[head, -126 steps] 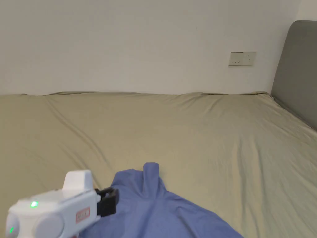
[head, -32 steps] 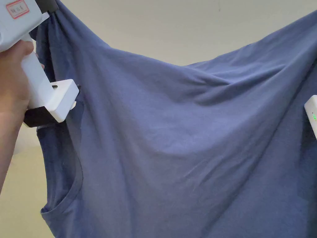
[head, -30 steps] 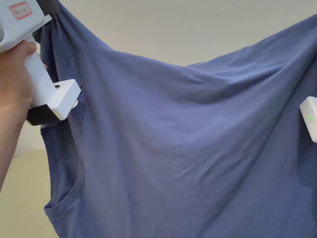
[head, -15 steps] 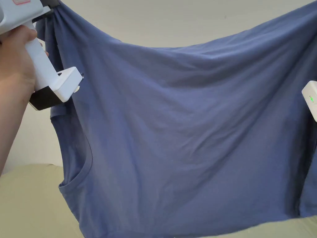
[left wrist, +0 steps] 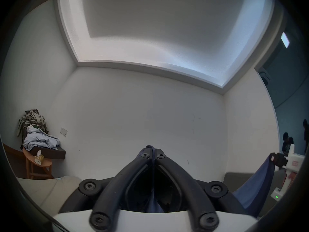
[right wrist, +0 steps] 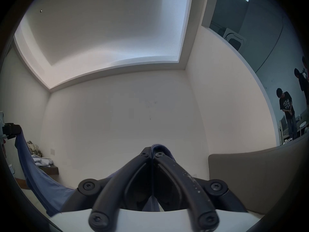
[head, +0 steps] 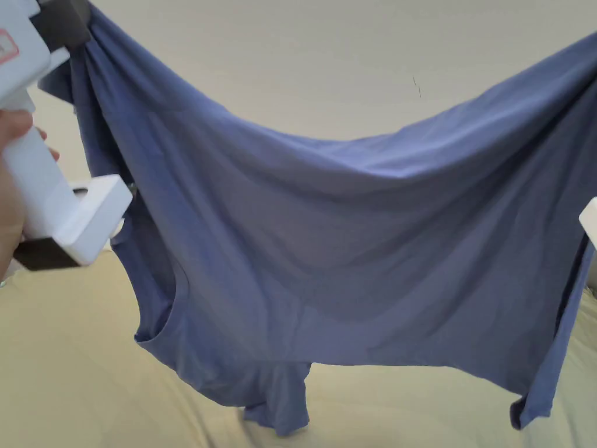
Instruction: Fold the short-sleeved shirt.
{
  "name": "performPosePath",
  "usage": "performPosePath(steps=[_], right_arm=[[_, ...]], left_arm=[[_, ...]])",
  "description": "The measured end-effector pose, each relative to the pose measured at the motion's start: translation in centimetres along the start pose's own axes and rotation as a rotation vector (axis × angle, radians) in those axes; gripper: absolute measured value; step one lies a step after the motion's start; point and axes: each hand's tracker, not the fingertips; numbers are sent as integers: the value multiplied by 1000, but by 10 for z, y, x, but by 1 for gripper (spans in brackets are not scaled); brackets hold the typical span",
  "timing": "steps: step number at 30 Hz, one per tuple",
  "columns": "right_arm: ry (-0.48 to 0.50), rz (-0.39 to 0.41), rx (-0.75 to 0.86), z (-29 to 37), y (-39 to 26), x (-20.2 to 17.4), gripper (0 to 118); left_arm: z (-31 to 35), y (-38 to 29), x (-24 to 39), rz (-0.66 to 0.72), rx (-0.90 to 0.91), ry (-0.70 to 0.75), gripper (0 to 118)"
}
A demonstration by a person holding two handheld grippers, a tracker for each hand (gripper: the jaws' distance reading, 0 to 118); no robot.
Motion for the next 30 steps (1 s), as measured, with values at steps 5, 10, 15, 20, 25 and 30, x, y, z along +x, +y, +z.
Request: performPosePath(steps=[5, 10, 15, 20, 25, 30], right_arm=[[42, -17, -76, 68, -22, 7, 3], [74, -33, -135, 155, -31, 12, 3], [76, -70, -253, 242, -49, 21, 3], [60, -136, -374, 338, -73, 23, 3], [27, -137, -516, 432, -93, 20, 3], [-15, -78, -676, 512, -115, 14, 3]], left_arm=[[58, -23, -11, 2, -63, -26, 0], [142, -26, -21, 28, -123, -21, 0], [243, -24, -33, 47, -194, -10, 0], [337, -37, -43, 71, -328, 21, 0], [423, -52, -49, 69, -472, 68, 0], [487, -74, -63, 54, -622, 96, 0]])
